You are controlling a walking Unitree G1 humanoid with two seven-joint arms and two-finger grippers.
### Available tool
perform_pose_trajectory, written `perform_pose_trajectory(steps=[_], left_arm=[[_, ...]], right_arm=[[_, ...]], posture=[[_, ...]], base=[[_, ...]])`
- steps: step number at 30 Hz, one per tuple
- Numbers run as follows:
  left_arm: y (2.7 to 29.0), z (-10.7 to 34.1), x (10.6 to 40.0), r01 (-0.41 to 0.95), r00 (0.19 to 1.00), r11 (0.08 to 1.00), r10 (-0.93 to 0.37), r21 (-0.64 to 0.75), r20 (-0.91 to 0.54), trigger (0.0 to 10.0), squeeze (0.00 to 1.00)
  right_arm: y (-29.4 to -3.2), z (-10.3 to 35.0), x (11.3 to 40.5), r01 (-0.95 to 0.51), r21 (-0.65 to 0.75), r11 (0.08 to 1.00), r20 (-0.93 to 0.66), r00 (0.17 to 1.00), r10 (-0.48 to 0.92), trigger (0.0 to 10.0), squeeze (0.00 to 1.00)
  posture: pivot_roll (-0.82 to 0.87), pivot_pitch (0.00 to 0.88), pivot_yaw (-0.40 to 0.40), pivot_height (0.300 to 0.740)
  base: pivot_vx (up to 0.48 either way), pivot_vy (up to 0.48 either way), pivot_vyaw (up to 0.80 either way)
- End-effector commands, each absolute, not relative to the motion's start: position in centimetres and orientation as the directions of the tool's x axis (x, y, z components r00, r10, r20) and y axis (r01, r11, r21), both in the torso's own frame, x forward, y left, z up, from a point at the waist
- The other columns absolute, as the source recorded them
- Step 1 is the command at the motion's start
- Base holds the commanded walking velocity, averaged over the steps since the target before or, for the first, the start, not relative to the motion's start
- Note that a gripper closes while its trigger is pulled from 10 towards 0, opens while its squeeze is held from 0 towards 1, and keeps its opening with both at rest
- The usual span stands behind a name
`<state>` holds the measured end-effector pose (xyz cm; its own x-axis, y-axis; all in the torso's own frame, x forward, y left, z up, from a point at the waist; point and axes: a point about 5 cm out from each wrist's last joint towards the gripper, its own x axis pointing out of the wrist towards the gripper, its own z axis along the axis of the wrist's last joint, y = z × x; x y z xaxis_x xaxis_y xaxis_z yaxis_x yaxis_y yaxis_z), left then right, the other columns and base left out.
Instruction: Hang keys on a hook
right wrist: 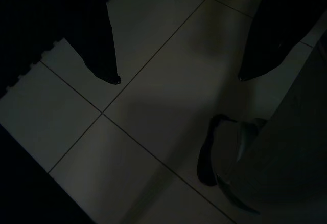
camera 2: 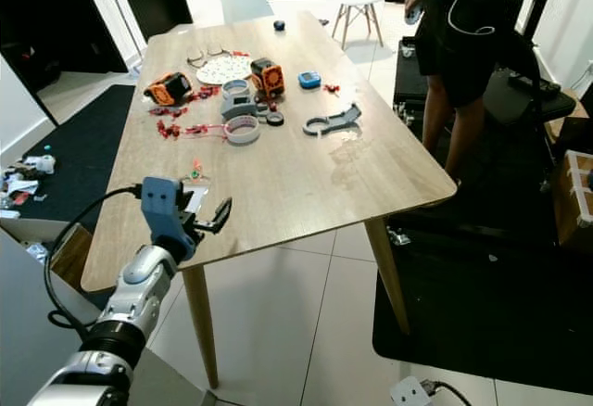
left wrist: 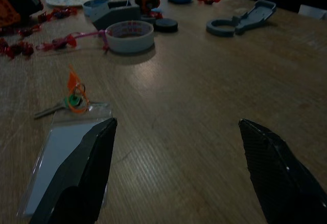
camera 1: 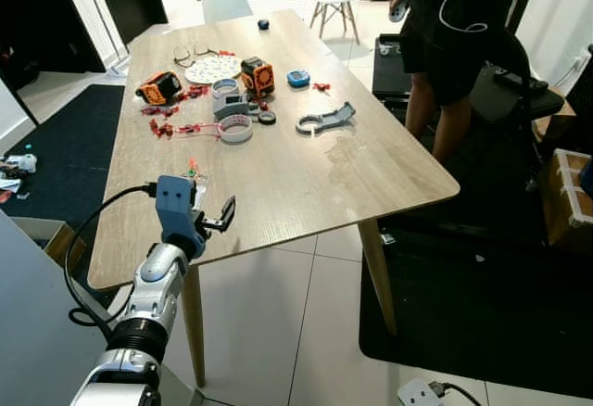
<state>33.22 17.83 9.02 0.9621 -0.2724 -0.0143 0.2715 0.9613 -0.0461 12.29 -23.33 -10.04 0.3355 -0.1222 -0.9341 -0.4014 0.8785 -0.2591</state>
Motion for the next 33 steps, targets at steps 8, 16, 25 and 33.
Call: perform_pose_trajectory(steps=[8, 16, 25, 33], left_arm=[[17.8, 8.6, 33.3, 0.267, 0.963, 0.963, -0.267, -0.039, -0.014, 10.0, 0.00], [17.6, 8.5, 33.3, 0.269, 0.963, 0.962, -0.270, -0.041, -0.019, 10.0, 0.00], [18.1, 8.5, 33.4, 0.229, 0.973, 0.973, -0.230, -0.026, -0.011, 10.0, 0.00], [19.3, 8.9, 33.8, 0.138, 0.990, 0.986, -0.136, 0.099, -0.023, 10.0, 0.00]], right_arm=[[-23.0, -10.2, 12.0, -0.404, -0.253, 0.879, -0.936, 0.332, -0.117, 10.0, 0.00], [-23.1, -10.2, 12.0, -0.405, -0.254, 0.878, -0.936, 0.332, -0.117, 10.0, 0.00], [-23.1, -10.3, 11.7, -0.402, -0.250, 0.881, -0.938, 0.326, -0.117, 10.0, 0.00], [-23.1, -10.3, 11.5, -0.396, -0.247, 0.884, -0.939, 0.323, -0.118, 10.0, 0.00]], posture=[[-0.12, 0.048, 0.097, 0.740], [-0.12, 0.045, 0.097, 0.740], [-0.12, 0.046, 0.099, 0.740], [-0.13, 0.055, 0.104, 0.740]], base=[[0.348, 0.000, 0.00], [0.253, 0.000, 0.00], [0.000, 0.000, 0.00], [0.000, 0.000, 0.00]])
